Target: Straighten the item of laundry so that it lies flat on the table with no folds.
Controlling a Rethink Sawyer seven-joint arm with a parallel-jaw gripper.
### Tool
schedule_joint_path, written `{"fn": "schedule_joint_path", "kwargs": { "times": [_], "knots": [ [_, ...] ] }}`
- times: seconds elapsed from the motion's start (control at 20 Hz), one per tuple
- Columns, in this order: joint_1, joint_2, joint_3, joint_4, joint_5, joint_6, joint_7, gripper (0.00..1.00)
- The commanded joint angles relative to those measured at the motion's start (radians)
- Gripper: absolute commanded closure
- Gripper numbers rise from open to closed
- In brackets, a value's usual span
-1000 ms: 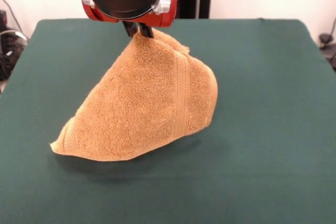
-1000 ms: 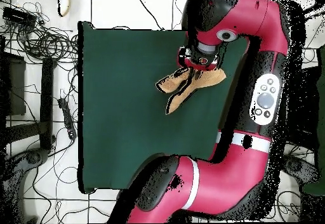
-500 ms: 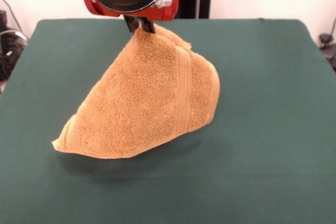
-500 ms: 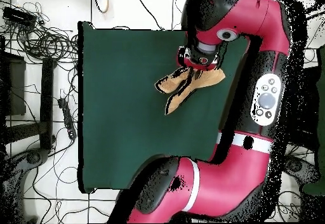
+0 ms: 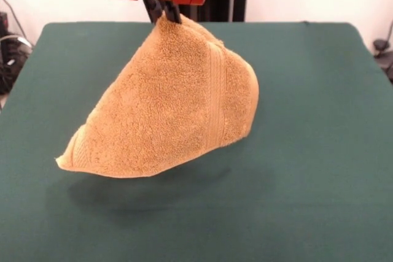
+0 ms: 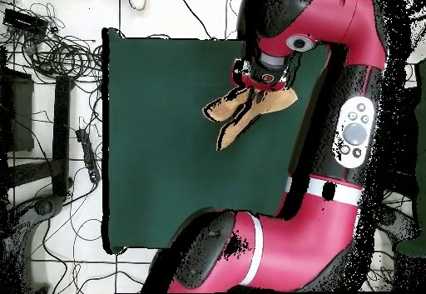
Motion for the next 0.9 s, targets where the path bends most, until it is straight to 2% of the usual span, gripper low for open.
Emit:
{"fn": "schedule_joint_path", "kwargs": {
  "times": [0.05, 0.3, 0.35, 0.5, 0.65, 0.8, 0.9],
  "knots": [
    [0.029, 0.011, 0.065, 0.119, 0.01, -0.038, -0.085, 1.0],
    [0.033, 0.013, 0.064, 0.117, 0.008, -0.029, -0.079, 1.0],
    [0.032, 0.019, 0.07, 0.11, 0.012, -0.028, -0.07, 0.0],
    [0.031, 0.016, 0.07, 0.117, 0.018, -0.036, -0.063, 0.0],
    [0.021, -0.015, 0.069, 0.174, 0.046, -0.108, -0.062, 0.0],
    [0.016, -0.028, 0.069, 0.189, 0.051, -0.104, -0.089, 0.0],
    [0.01, -0.064, 0.051, 0.247, 0.055, -0.124, -0.109, 0.0]
  ]
}}
